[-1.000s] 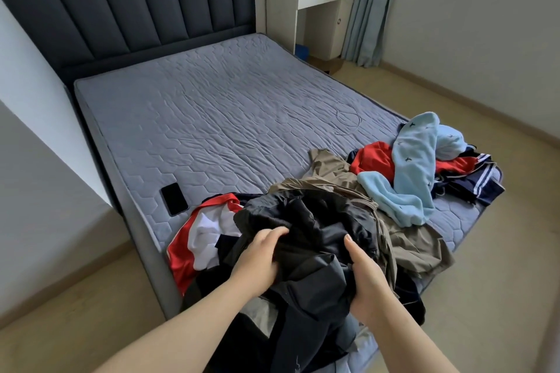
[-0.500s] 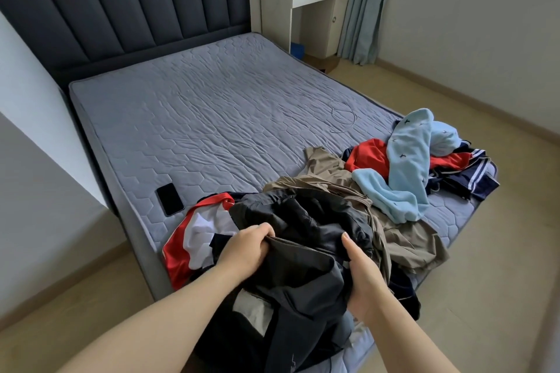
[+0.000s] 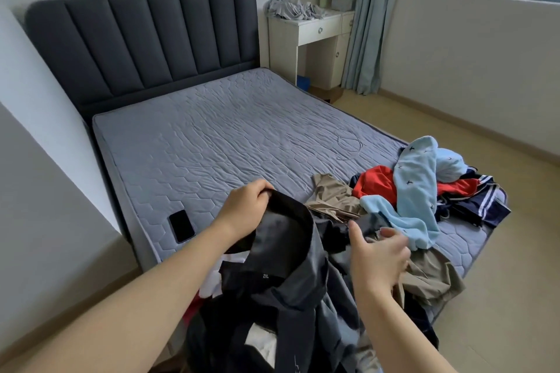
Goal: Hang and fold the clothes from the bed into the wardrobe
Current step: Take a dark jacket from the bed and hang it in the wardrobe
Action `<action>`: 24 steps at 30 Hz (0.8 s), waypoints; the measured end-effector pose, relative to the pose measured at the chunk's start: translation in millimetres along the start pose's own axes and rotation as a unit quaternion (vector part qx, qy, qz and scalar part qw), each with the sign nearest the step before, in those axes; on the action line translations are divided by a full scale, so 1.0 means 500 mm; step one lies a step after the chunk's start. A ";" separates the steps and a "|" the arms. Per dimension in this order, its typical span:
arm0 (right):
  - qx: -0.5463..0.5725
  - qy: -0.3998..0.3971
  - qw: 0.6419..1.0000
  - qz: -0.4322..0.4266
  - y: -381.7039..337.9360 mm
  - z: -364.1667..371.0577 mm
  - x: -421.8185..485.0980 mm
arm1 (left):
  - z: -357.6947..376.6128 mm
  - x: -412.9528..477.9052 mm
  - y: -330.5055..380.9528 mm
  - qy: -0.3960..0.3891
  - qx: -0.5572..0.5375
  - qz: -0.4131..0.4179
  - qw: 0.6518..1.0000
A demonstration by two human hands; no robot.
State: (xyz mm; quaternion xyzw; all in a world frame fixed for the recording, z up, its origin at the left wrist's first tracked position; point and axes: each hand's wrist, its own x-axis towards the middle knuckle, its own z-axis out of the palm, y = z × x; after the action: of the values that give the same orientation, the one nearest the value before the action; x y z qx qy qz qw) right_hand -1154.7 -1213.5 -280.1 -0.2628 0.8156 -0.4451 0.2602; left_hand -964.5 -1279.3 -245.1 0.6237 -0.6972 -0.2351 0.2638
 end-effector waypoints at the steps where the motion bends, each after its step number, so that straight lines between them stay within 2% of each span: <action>1: 0.032 -0.021 0.996 -0.077 -0.023 0.003 -0.013 | -0.011 0.004 0.013 0.009 -0.018 -0.004 1.000; 3: 0.050 -0.136 0.970 -0.194 -0.062 0.016 -0.038 | -0.032 0.008 0.039 0.008 -0.050 0.001 0.999; 4: 0.023 -0.212 0.952 -0.221 -0.075 0.026 -0.048 | -0.041 0.010 0.051 0.002 -0.066 0.006 0.998; 5: -0.013 -0.279 0.933 -0.228 -0.084 0.035 -0.054 | -0.052 0.011 0.061 -0.003 -0.086 0.006 0.996; 7: -0.069 -0.340 0.915 -0.206 -0.095 0.045 -0.065 | -0.083 0.012 0.074 0.004 -0.141 0.000 0.990; 10: -0.104 -0.311 0.926 -0.189 -0.105 0.055 -0.070 | -0.140 0.008 0.078 0.025 -0.227 -0.016 0.973; 14: -0.105 -0.281 0.937 -0.182 -0.148 0.087 -0.093 | -0.218 0.001 0.070 0.093 -0.264 -0.028 0.960; 19: 0.050 -0.310 0.937 -0.152 -0.244 0.139 -0.155 | -0.323 -0.026 0.049 0.203 -0.332 -0.036 0.920; 24: 0.183 -0.342 0.901 -0.195 -0.393 0.166 -0.261 | -0.472 -0.080 0.023 0.342 -0.355 0.014 0.870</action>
State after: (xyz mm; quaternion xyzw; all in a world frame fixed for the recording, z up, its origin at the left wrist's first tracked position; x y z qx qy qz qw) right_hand -966.3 -1267.6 -124.8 -0.4999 0.5133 -0.5114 0.4744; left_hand -813.6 -1238.3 -63.7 0.5197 -0.4418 -0.2354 0.6923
